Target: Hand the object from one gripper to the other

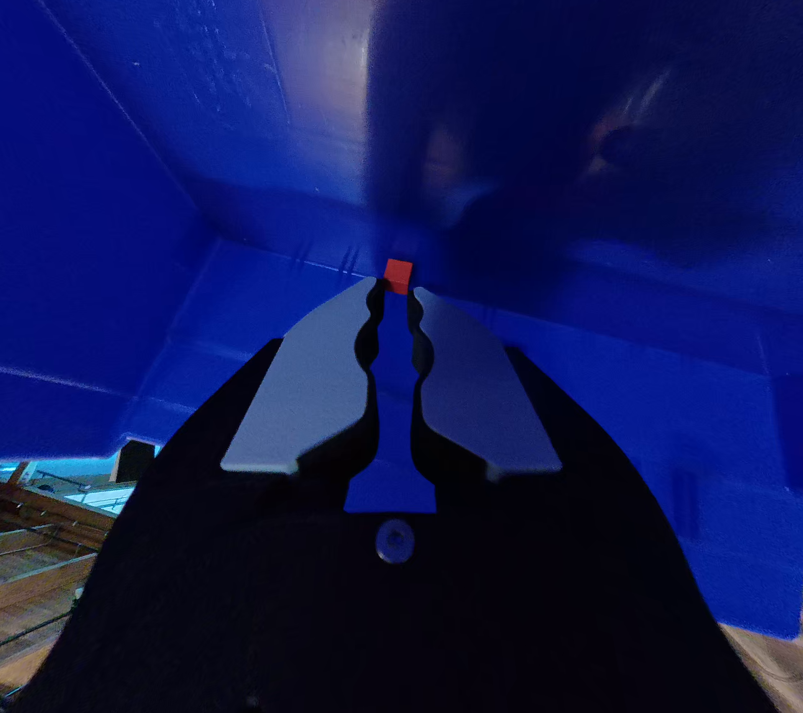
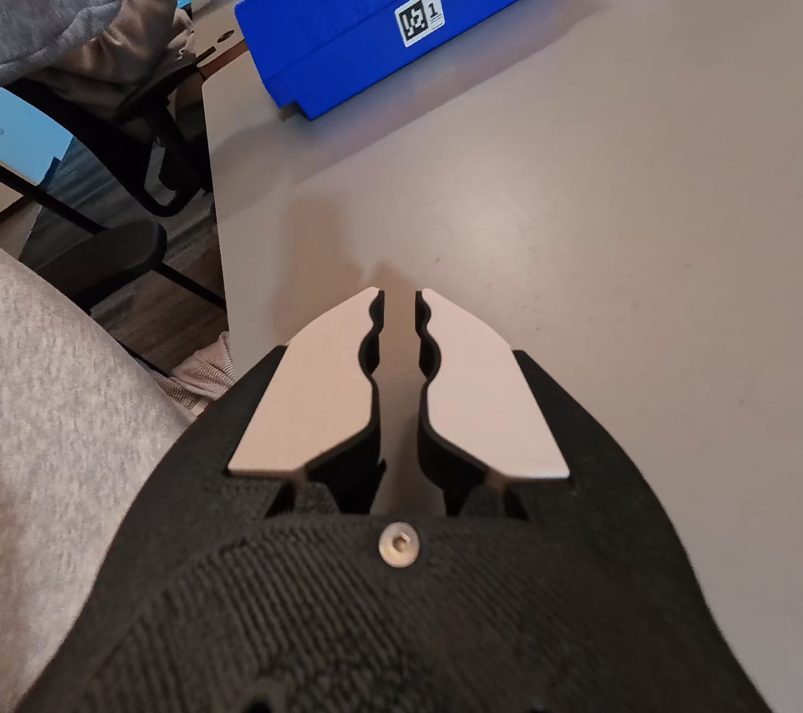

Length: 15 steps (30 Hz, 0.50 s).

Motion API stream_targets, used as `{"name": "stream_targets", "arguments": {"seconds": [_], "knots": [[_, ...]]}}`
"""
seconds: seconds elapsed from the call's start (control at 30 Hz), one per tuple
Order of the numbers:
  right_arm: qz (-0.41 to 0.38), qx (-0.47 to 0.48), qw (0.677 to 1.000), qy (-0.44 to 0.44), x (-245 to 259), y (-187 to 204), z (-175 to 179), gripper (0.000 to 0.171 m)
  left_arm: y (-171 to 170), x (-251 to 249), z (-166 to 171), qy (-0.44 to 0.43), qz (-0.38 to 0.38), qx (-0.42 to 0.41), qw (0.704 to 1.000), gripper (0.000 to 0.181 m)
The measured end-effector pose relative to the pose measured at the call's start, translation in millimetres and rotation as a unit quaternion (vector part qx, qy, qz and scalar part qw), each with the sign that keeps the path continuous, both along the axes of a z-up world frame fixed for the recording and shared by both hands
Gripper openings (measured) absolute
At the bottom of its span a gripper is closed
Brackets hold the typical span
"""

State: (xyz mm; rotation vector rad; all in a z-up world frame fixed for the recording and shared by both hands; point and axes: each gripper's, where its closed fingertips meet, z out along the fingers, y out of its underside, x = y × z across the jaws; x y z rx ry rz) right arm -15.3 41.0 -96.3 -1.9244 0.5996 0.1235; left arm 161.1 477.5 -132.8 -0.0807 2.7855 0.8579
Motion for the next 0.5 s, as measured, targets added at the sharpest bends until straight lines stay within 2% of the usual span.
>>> {"name": "stream_targets", "arguments": {"seconds": [0.17, 0.3, 0.4, 0.5], "knots": [[0.003, 0.008, 1.0, 0.003, -2, 0, 2, 0.013, -13, -4, 18, -0.026, 0.022, -0.063, 0.997, 0.01], [0.005, 0.033, 0.999, 0.015, -4, 1, 7, 0.013, -44, -8, 49, -0.083, 0.033, -0.186, 0.978, 0.01], [0.005, 0.058, 0.998, 0.025, -6, 3, 14, 0.013, -86, -13, 87, -0.145, 0.035, -0.329, 0.932, 0.01], [0.002, 0.065, 0.998, 0.015, -6, 4, 20, 0.013, -135, -27, 137, -0.206, 0.039, -0.468, 0.859, 0.01]]}}
